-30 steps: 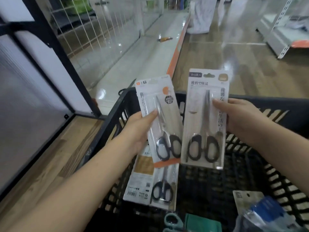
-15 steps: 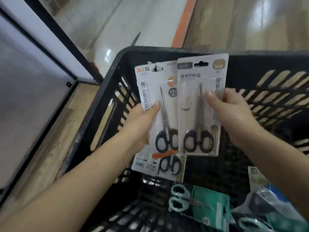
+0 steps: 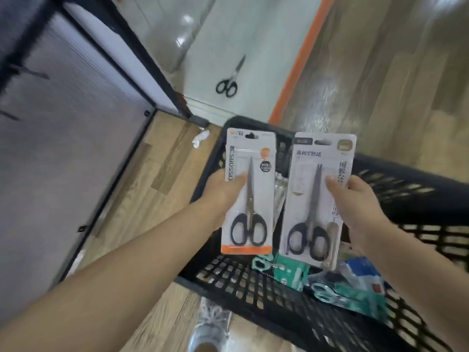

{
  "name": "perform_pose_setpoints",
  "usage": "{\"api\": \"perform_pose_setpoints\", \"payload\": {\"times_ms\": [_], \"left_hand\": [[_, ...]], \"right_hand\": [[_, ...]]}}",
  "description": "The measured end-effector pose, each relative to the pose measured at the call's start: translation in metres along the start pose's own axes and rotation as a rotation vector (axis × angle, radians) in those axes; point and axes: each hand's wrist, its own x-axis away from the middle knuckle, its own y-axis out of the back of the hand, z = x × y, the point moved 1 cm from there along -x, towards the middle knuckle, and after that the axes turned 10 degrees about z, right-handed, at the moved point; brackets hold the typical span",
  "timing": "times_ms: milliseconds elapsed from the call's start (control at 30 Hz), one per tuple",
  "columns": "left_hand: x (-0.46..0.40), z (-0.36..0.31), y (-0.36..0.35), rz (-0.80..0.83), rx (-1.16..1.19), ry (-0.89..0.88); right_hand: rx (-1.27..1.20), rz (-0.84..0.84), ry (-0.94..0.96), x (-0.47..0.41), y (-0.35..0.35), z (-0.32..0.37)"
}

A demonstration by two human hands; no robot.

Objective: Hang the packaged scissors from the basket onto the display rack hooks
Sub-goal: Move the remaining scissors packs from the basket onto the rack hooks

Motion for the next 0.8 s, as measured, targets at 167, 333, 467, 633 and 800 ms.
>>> {"api": "perform_pose_setpoints", "payload": {"times_ms": [167, 333, 467, 633, 800], "left_hand": [[0.109, -0.105, 0.026, -0.066, 0.089, -0.083], [0.248, -0.241, 0.064, -0.179, 0.161, -0.223], [0.361, -0.31, 0.088, -0.27, 0.187, -0.381], [0.481, -0.31, 0.122, -0.426, 0.236, -0.501], [0.537, -0.224, 0.149, -0.563, 0.564, -0.425]], "right_hand": [[0.09, 0.09, 0.111, 0.093, 0.0, 0.129], [0.166, 0.256, 0.327, 0.218, 0.001, 0.281], [0.184, 0.369, 0.509, 0.32, -0.002, 0.363], [0.252, 0.487, 0.622, 0.42, -0.021, 0.397], [0.318, 0.655, 0.607, 0.464, -0.062, 0.359]]}}
